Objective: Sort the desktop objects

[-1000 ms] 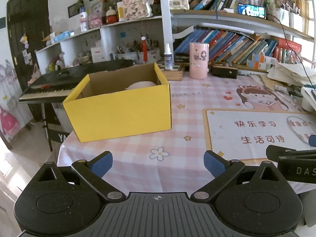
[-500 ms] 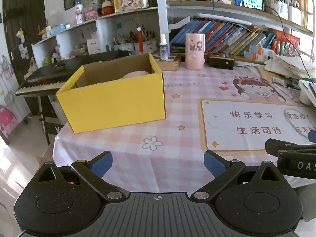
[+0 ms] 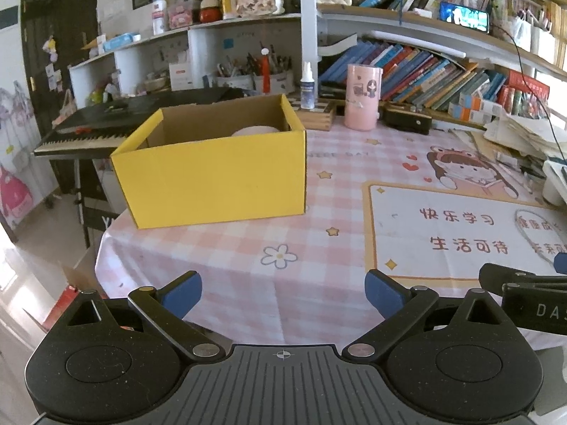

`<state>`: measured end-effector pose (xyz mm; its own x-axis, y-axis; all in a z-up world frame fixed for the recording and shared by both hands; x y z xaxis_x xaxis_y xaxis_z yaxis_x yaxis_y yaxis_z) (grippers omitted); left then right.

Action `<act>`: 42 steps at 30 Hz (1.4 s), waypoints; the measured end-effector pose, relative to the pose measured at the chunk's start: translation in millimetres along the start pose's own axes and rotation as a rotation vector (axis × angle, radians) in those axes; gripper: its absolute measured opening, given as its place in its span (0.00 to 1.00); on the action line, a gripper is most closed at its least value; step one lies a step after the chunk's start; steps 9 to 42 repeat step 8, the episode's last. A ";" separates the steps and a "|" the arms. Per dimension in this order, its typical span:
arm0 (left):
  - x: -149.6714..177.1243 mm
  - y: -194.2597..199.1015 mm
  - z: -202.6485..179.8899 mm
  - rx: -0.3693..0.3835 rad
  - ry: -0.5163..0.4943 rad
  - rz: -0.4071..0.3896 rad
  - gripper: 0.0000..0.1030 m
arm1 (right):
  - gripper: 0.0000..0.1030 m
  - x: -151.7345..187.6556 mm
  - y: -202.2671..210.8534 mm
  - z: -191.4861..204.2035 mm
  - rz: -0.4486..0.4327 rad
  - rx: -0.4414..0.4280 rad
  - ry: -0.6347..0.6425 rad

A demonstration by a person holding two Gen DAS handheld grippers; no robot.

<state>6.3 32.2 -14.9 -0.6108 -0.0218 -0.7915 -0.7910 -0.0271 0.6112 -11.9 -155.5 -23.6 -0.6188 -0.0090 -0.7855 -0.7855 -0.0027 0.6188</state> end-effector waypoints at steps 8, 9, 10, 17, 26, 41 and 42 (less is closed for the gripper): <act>-0.7 -0.8 1.9 -0.006 0.004 0.006 0.97 | 1.00 1.7 -3.5 5.5 0.008 -0.003 0.005; -0.7 -0.8 1.9 -0.006 0.004 0.006 0.97 | 1.00 1.7 -3.5 5.5 0.008 -0.003 0.005; -0.7 -0.8 1.9 -0.006 0.004 0.006 0.97 | 1.00 1.7 -3.5 5.5 0.008 -0.003 0.005; -0.7 -0.8 1.9 -0.006 0.004 0.006 0.97 | 1.00 1.7 -3.5 5.5 0.008 -0.003 0.005; -0.7 -0.8 1.9 -0.006 0.004 0.006 0.97 | 1.00 1.7 -3.5 5.5 0.008 -0.003 0.005; -0.7 -0.8 1.9 -0.006 0.004 0.006 0.97 | 1.00 1.7 -3.5 5.5 0.008 -0.003 0.005; -0.7 -0.8 1.9 -0.006 0.004 0.006 0.97 | 1.00 1.7 -3.5 5.5 0.008 -0.003 0.005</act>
Point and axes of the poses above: each gripper's, at about its wrist camera, not at the fingertips, and y roughly against the way its jaws point, z to its left, x to its underside, the point moved 3 cm from there along -y, roughly the way its jaws point, and after that the axes turned 3 degrees about y, right-handed, at the moved point
